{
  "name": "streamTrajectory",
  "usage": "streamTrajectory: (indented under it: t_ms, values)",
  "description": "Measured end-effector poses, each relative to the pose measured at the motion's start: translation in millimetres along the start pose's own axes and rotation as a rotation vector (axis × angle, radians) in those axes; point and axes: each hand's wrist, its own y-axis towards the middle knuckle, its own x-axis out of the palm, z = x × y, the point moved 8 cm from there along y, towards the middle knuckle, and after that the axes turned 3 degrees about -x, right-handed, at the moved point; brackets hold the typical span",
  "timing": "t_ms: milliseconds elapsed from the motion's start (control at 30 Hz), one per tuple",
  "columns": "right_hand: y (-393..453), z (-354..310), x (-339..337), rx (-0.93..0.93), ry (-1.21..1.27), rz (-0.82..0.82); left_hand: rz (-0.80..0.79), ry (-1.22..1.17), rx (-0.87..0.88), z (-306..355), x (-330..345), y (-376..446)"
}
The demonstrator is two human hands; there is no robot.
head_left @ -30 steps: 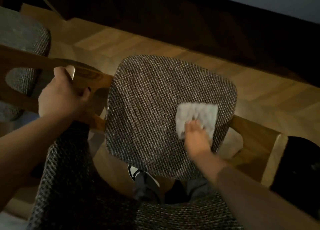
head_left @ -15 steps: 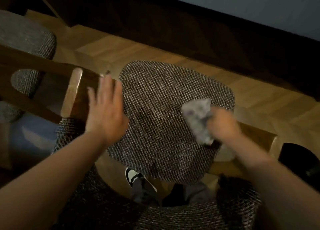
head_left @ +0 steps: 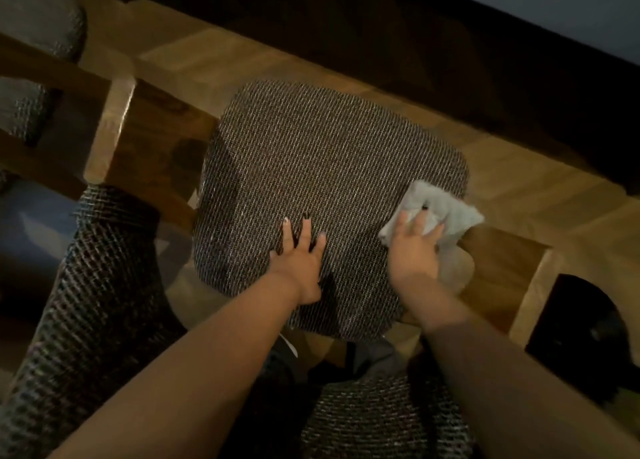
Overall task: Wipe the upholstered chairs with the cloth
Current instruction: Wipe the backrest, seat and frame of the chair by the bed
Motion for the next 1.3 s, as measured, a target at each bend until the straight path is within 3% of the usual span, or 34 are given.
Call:
streamTrajectory:
  t_ms: [167, 233, 300, 400, 533, 633, 733, 867, 933, 1033, 1200, 1300]
  values:
    - [-88.8, -38.0, 70.8, -0.012, 0.008, -0.346, -0.016, 0.05, -0.034, -2.2, -5.8, -2.4]
    - [-97.9, -49.8, 72.2, -0.12, -0.042, -0.454, -0.013, 0.048, -0.047, -2.9, -7.8, -3.3]
    - [-94.7, -58.2, 47.9, -0.286, -0.061, -0.434, -0.02, 0.025, -0.051, -2.1, -5.9, -5.8]
    - [-90.3, -49.9, 4.6, -0.49, -0.308, -0.33, -0.02, -0.023, -0.071, 1.0, 4.7, -12.7]
    - [-94.7, -9.2, 15.1, -0.563, -0.582, -0.594, 0.033, -0.022, -0.173, 1.1, 26.7, -26.9]
    - [-82.5, 1.2, 16.4, -0.478, -0.574, -0.682, 0.005, -0.08, -0.238, 5.8, 42.1, -35.1]
    - [-67.3, 5.7, -22.5, -0.403, -0.55, -0.614, -0.001, -0.118, -0.239, 22.3, 50.6, -40.7]
    - [-27.3, 32.1, -109.4, -0.454, -0.464, -0.221, 0.039, -0.183, -0.155, 51.6, 47.1, -38.8]
    - [-12.5, 56.3, -115.3, -0.493, -0.498, -0.244, 0.034, -0.216, -0.103, 68.5, 41.2, -37.6]
    - [3.0, 90.7, -113.8, -0.401, -0.308, -0.44, 0.063, -0.37, -0.015, 91.9, 26.5, -35.7]
    - [-3.6, 141.5, -154.3, -0.154, 0.274, -0.403, 0.07, -0.875, 0.141, 147.5, -7.3, -66.4]
    - [-43.4, 164.6, -134.4, -0.067, 0.538, -0.245, 0.026, -1.131, 0.187, 189.2, -21.2, -83.8]
